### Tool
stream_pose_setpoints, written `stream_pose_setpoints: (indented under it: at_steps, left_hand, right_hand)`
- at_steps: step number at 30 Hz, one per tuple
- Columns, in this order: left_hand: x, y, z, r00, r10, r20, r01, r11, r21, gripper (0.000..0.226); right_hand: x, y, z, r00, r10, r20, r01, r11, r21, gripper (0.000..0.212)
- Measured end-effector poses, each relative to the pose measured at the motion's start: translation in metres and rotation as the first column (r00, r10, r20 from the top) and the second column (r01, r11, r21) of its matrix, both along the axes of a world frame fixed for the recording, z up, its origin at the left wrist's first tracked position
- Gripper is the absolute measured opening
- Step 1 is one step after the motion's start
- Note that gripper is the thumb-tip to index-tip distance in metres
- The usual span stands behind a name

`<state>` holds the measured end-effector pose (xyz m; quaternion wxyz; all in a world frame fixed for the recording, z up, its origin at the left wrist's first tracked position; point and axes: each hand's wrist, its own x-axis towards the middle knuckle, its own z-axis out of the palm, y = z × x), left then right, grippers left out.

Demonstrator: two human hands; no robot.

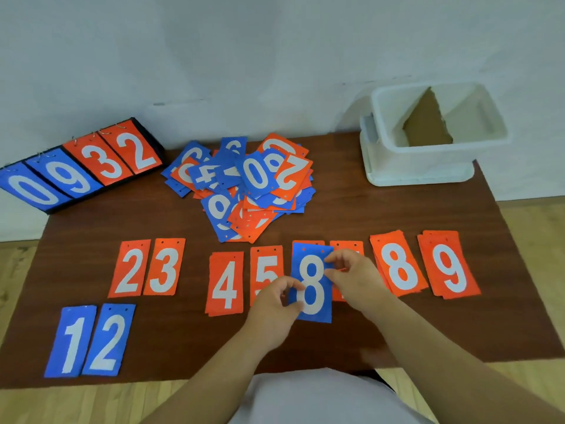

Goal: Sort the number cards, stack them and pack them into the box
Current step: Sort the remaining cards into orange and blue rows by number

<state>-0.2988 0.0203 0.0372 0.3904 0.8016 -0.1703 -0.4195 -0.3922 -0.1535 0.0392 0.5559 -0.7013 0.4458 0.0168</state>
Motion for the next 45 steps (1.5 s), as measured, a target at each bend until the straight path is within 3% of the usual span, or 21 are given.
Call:
stream_pose_setpoints:
  at_steps: [3,5,8,11,14,18,21,28,38,45]
  left_hand:
    - [-0.018,-0.027,-0.005,0.989,-0.143,-0.028,0.143,0.99,0.007,0.03]
    - [-0.028,-0.043,-0.01,0.958,-0.26,0.122,0.251,0.964,0.083,0.031]
    - [-0.035,-0.061,-0.02,0.827,-0.411,0.383,0.358,0.911,0.202,0.034]
    - [-0.036,-0.073,-0.026,0.767,-0.459,0.448,0.381,0.888,0.258,0.035]
    - [-0.032,-0.079,-0.029,0.74,-0.462,0.489,0.364,0.886,0.286,0.036]
    - [-0.025,-0.079,-0.03,0.747,-0.43,0.507,0.286,0.896,0.338,0.037]
    - [-0.017,-0.072,-0.027,0.775,-0.38,0.505,0.211,0.909,0.36,0.038]
    - [0.018,-0.044,-0.012,0.801,-0.284,0.527,0.058,0.913,0.404,0.045]
    - [0.108,0.01,0.008,0.794,-0.193,0.576,-0.125,0.876,0.466,0.052]
    - [0.189,0.032,-0.001,0.823,-0.147,0.549,-0.135,0.888,0.44,0.056]
  right_hand:
    - [-0.041,-0.022,-0.007,0.997,-0.061,-0.041,0.06,0.998,-0.01,0.016]
    - [-0.073,-0.038,-0.014,0.992,-0.059,-0.111,0.054,0.998,-0.044,0.016]
    - [-0.125,-0.06,-0.022,0.97,-0.015,-0.242,-0.008,0.996,-0.094,0.019]
    - [-0.167,-0.071,-0.034,0.938,0.024,-0.347,-0.074,0.989,-0.131,0.02]
    - [-0.185,-0.075,-0.042,0.908,0.061,-0.415,-0.144,0.975,-0.171,0.008]
    - [-0.184,-0.075,-0.039,0.885,-0.027,-0.464,-0.114,0.955,-0.273,0.022]
    - [-0.17,-0.077,-0.032,0.911,-0.035,-0.41,-0.099,0.949,-0.301,0.031]
    - [-0.086,-0.075,-0.013,0.93,0.118,-0.348,-0.255,0.889,-0.38,0.048]
    - [0.044,-0.048,-0.007,0.907,0.286,-0.31,-0.39,0.847,-0.36,0.039]
    - [0.125,-0.042,-0.017,0.911,0.246,-0.331,-0.363,0.86,-0.358,0.044]
